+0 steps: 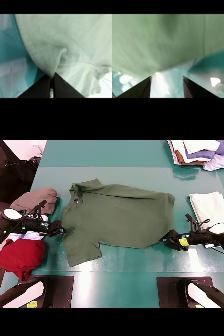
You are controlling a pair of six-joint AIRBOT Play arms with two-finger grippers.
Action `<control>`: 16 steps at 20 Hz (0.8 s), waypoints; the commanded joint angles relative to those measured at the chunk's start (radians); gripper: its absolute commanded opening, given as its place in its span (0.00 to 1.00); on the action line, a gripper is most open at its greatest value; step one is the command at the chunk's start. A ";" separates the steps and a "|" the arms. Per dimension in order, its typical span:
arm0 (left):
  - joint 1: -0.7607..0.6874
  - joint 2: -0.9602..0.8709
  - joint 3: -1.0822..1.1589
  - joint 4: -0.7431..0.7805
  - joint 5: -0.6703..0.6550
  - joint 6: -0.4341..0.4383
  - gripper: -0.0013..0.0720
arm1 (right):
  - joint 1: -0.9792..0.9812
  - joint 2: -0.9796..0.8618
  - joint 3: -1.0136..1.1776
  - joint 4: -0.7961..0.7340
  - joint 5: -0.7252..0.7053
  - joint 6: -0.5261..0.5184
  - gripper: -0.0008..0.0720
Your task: Fold the shirts.
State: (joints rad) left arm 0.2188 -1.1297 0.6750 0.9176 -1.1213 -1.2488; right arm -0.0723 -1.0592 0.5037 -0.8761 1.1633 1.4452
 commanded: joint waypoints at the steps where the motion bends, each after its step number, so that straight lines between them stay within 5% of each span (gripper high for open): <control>1: -0.001 0.001 0.010 -0.005 -0.002 0.001 0.05 | 0.002 -0.097 0.035 0.080 -0.084 -0.026 0.59; 5: -0.001 0.001 0.010 -0.006 -0.002 0.006 0.05 | 0.002 -0.133 0.103 0.064 -0.079 -0.026 0.03; 10: -0.001 0.166 0.109 -0.005 -0.003 -0.002 0.05 | 0.001 0.029 0.219 0.060 -0.043 -0.026 0.03; 16: -0.001 0.383 0.640 -0.006 -0.111 -0.011 0.05 | 0.000 0.280 0.636 0.034 -0.036 -0.024 0.03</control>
State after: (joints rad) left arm 0.2176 -0.8276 1.0885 0.9104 -1.1873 -1.2537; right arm -0.0723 -0.8806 0.9569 -0.8181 1.1275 1.4200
